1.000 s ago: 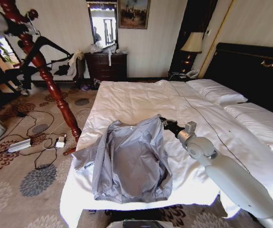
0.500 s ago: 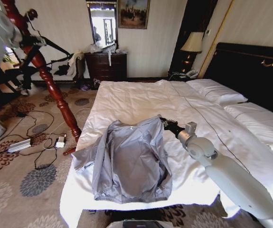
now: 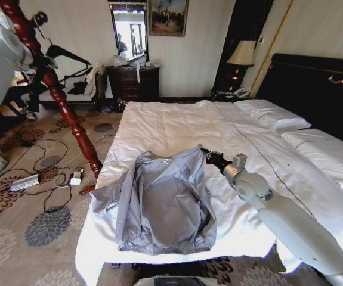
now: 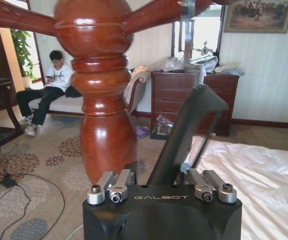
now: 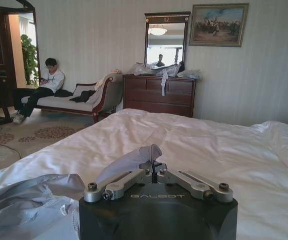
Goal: Pick up the clothes from the bed and hang them on the clothes hanger.
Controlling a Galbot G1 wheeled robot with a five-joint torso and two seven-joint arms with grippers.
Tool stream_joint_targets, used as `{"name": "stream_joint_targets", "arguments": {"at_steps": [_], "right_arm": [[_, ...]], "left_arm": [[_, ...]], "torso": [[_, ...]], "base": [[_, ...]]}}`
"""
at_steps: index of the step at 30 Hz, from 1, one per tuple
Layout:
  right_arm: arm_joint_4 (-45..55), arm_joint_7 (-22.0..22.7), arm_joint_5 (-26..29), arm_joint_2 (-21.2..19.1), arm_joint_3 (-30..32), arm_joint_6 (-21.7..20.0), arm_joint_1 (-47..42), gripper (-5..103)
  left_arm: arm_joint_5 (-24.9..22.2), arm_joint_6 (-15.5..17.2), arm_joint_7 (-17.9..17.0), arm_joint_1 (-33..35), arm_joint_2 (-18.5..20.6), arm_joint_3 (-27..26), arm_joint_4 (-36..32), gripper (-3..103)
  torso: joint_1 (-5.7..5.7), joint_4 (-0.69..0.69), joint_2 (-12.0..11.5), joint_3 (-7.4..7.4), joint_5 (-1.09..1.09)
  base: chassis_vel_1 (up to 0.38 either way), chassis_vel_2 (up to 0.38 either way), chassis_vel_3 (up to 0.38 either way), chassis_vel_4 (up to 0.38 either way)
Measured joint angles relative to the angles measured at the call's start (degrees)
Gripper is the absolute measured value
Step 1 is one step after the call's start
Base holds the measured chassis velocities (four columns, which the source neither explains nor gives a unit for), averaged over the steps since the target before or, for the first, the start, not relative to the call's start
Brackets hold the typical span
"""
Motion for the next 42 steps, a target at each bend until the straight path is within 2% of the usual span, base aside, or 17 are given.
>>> {"name": "stream_joint_targets", "arguments": {"at_steps": [1, 2, 4, 5, 7, 19, 27, 31, 42], "right_arm": [[0.0, 0.0, 0.0, 0.0, 0.0, 0.0, 0.0, 0], [0.0, 0.0, 0.0, 0.0, 0.0, 0.0, 0.0, 0], [-0.1, -0.1, -0.1, 0.0, -0.1, 0.0, 0.0, 0], [-0.1, -0.1, -0.1, 0.0, -0.1, 0.0, 0.0, 0], [-0.3, -0.1, -0.1, 0.0, -0.2, 0.0, 0.1, 0], [-0.1, -0.2, -0.3, -0.3, -0.2, 0.1, -0.3, 0], [-0.1, -0.2, -0.2, -0.3, -0.5, 0.1, 0.1, 0], [-0.1, -0.1, -0.1, -0.1, -0.7, 0.1, 0.3, 0], [0.1, 0.0, 0.0, -0.2, -0.5, 0.0, 0.0, 0]], "left_arm": [[0.1, 0.0, 0.1, 0.0, -0.2, 0.0, 0.2, 34], [0.3, 0.0, 0.4, 0.0, -0.5, 0.0, 0.5, 34], [1.0, 0.0, 1.2, 0.0, -1.4, -0.1, 1.5, 23], [1.0, 0.0, 1.2, 0.0, -1.4, -0.1, 1.5, 23], [1.4, 0.0, 1.4, 0.0, -2.1, -0.6, 2.0, 16], [2.8, 0.0, 1.4, 0.0, -2.5, -2.2, 0.6, 16], [3.1, 0.0, 1.4, 0.1, 0.5, -2.9, -4.1, 16], [2.6, 0.0, 2.8, 0.2, 2.5, -3.0, -7.6, 16], [2.5, 0.0, 6.5, 2.9, 4.5, -5.4, -14.3, 16]], "torso": [[0.00, -0.01, 0.0, 0.00, 0.00], [0.00, 0.00, 0.0, 0.00, 0.00], [0.00, 0.02, 0.0, 0.00, -0.01], [0.00, 0.02, 0.0, 0.00, -0.01], [0.00, 0.01, 0.0, 0.00, -0.02], [0.00, -0.01, 0.0, 0.00, 0.00], [0.00, 0.02, 0.0, 0.00, -0.01], [0.00, 0.01, 0.0, 0.00, 0.00], [0.00, -0.01, 0.0, 0.00, 0.00]], "base": [[0.000, 0.000, 0.000, 0.000], [0.000, 0.000, 0.000, 0.000], [0.000, 0.000, 0.000, 0.000], [0.000, 0.000, 0.000, 0.000], [0.000, 0.000, 0.000, 0.000], [0.000, 0.000, 0.000, 0.000], [0.000, 0.000, 0.000, 0.000], [0.000, 0.000, 0.000, 0.000], [0.000, 0.000, 0.000, 0.000]]}}
